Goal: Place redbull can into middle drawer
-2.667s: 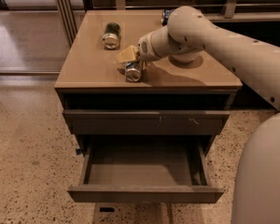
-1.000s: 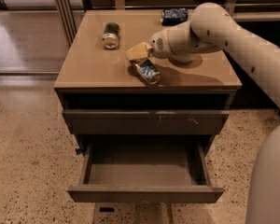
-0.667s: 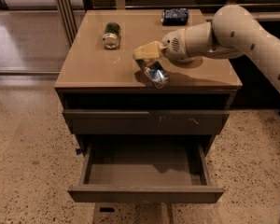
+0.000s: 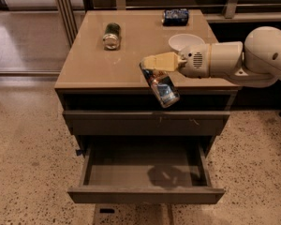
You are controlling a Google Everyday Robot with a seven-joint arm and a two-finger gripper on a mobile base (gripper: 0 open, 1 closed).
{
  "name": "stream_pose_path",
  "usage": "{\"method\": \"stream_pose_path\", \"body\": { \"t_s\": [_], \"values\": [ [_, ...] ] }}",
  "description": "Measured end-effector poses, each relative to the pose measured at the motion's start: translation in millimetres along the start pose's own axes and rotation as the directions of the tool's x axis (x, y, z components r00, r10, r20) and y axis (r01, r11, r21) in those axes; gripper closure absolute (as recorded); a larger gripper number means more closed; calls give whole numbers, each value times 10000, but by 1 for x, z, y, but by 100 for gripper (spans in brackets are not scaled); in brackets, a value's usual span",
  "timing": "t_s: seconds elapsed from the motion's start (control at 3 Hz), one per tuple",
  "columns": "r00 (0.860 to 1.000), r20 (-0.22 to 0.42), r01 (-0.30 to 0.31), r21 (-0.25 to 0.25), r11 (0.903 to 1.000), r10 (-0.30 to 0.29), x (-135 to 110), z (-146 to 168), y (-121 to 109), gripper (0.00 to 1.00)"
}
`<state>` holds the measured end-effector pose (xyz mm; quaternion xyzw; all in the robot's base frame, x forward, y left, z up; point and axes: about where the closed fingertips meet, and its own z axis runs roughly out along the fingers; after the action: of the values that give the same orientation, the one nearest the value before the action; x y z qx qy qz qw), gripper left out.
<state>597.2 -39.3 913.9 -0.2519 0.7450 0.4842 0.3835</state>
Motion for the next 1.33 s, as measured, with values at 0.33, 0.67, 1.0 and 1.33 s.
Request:
{"method": "stream_pose_path", "body": {
  "t_s": [0.33, 0.67, 1.0, 1.33],
  "values": [
    [9937, 555, -967, -91, 9953, 970, 29, -18, 25, 100],
    [9941, 471, -965, -254, 9950, 976, 36, -10, 25, 100],
    [9877, 1081, -1110, -262, 9935, 1132, 57, -5, 28, 100],
    [9645, 2158, -1609, 228, 9867, 1523, 112, -4, 21, 100]
  ]
}}
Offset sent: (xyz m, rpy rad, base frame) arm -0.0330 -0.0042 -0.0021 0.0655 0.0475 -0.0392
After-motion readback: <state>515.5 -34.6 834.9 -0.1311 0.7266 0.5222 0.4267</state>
